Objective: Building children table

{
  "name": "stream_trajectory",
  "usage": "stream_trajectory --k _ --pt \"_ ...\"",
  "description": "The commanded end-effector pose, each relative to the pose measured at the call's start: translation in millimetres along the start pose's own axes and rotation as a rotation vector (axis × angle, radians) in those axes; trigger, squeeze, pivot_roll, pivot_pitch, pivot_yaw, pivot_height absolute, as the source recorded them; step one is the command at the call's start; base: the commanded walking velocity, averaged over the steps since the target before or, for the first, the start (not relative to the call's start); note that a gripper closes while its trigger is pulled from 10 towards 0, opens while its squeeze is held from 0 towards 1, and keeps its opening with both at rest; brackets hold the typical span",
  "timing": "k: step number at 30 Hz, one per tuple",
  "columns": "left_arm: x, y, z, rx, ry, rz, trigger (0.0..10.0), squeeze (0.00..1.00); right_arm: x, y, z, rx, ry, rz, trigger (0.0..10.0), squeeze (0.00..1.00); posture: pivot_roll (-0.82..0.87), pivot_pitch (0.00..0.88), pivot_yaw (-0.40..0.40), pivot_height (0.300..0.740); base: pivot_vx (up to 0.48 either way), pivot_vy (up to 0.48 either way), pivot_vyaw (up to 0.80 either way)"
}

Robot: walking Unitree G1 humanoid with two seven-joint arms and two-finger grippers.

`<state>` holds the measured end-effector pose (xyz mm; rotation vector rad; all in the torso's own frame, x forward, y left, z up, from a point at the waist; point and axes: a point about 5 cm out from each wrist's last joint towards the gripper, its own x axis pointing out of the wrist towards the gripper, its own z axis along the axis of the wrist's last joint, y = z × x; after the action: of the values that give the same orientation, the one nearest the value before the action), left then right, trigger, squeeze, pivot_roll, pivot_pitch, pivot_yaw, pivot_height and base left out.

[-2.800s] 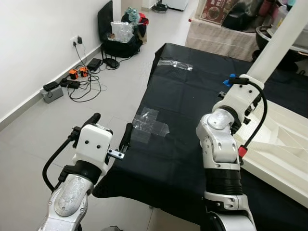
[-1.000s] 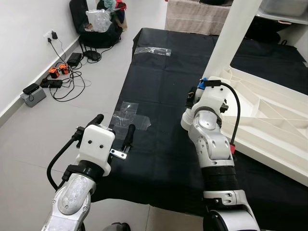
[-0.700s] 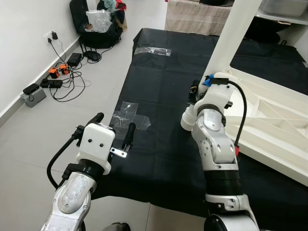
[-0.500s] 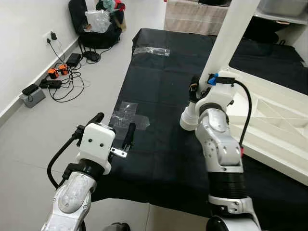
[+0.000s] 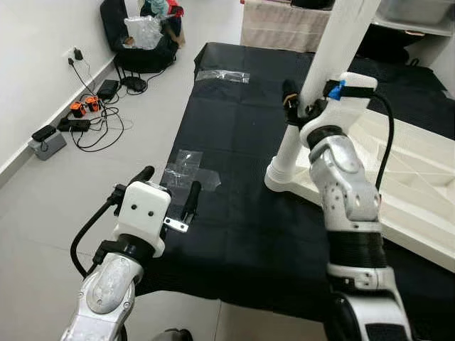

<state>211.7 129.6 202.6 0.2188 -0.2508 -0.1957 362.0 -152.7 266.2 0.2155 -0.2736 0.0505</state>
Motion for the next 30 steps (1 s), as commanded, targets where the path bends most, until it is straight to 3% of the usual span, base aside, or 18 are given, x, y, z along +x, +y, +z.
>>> stream_trajectory --k 1,14,22,30 --pt "-0.7 -0.8 -2 -0.008 0.015 0.0 10.0 0.0 3.0 -3.0 3 0.007 -0.013 0.02 10.0 0.0 0.08 0.135 -0.073 0.74 0.0 0.0 0.0" --pt "-2.6 -0.3 -2 -0.006 0.016 0.001 10.0 0.0 15.2 -10.6 4 0.027 0.011 0.198 10.0 0.0 0.09 0.125 -0.074 0.74 0.0 0.0 0.0" --pt "-1.7 -1.8 -1 -0.01 0.008 -0.008 10.0 0.0 28.0 -22.7 -1 -0.013 0.096 0.434 10.0 0.0 0.1 0.117 -0.074 0.74 0.0 0.0 0.0" --pt "-0.7 -2.4 1 -0.017 -0.001 -0.01 10.0 0.0 36.8 -22.4 3 0.005 0.151 0.594 10.0 0.0 0.1 0.13 -0.074 0.74 0.0 0.0 0.0"
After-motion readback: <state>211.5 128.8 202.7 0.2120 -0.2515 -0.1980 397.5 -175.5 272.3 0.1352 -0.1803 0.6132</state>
